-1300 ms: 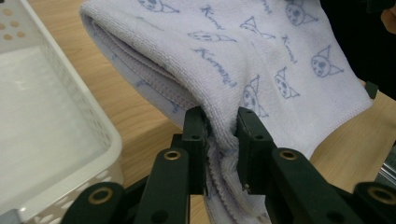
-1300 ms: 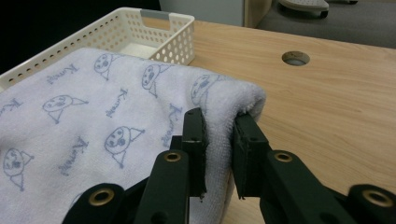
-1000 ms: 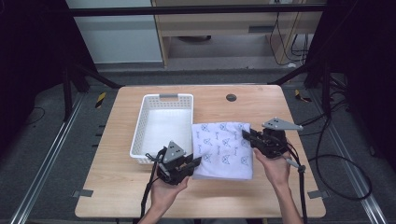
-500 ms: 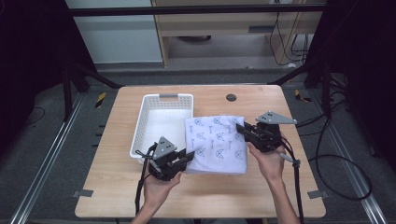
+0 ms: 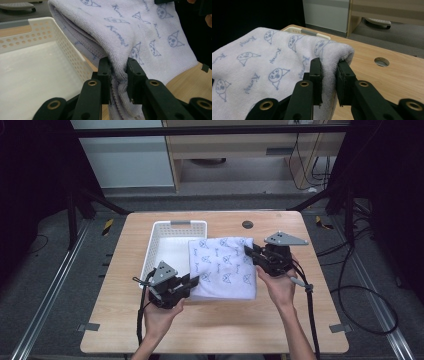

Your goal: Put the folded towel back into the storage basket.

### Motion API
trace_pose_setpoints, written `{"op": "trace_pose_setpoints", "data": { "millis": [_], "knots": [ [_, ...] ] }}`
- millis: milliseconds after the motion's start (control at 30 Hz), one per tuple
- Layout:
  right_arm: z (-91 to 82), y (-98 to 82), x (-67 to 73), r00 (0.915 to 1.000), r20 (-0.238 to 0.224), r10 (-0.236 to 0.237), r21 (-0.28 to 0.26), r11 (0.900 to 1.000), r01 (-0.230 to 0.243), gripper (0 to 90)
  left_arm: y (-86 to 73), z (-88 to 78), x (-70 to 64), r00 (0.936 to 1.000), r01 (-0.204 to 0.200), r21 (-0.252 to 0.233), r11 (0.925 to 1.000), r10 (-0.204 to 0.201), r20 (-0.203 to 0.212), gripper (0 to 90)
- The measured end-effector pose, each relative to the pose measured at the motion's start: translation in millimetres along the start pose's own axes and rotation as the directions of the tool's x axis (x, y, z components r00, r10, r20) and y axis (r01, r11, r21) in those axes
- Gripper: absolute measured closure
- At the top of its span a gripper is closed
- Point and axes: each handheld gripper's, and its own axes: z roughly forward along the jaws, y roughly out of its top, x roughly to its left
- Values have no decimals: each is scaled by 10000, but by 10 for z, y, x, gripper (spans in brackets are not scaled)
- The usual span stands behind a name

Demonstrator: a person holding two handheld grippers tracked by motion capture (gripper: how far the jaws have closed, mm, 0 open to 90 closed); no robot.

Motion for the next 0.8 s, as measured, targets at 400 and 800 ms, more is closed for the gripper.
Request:
{"op": "trace_pose_setpoints", "data": {
  "millis": [400,800],
  "knots": [
    [119,192,132,9997,-65,-224,-154,9996,223,772,63,-114,149,9993,164,-295,9994,-174,-342,748],
    [337,358,291,9985,-159,-528,-246,9983,524,773,97,-222,365,9955,481,-518,9975,-521,-790,749]
  ]
}}
